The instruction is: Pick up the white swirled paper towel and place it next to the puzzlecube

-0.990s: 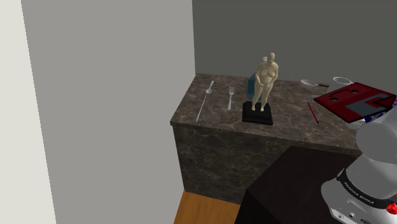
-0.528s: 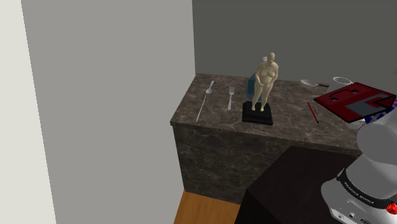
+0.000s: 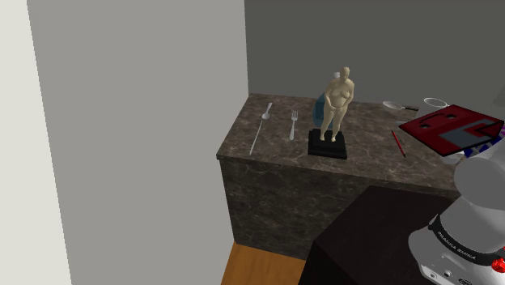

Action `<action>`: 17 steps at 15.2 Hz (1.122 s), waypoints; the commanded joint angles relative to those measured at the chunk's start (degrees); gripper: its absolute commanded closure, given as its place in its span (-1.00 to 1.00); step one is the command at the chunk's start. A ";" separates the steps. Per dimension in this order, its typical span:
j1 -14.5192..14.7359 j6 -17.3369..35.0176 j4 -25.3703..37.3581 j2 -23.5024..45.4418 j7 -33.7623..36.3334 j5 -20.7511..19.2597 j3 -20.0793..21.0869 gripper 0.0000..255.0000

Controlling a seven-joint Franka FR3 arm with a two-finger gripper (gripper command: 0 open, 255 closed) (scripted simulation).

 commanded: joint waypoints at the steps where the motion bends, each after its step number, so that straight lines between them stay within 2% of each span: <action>1: 0.38 1.93 -2.36 -0.73 0.36 -0.55 0.18 1.00; 17: 0.56 14.09 -14.18 -0.14 -0.80 0.30 0.42 1.00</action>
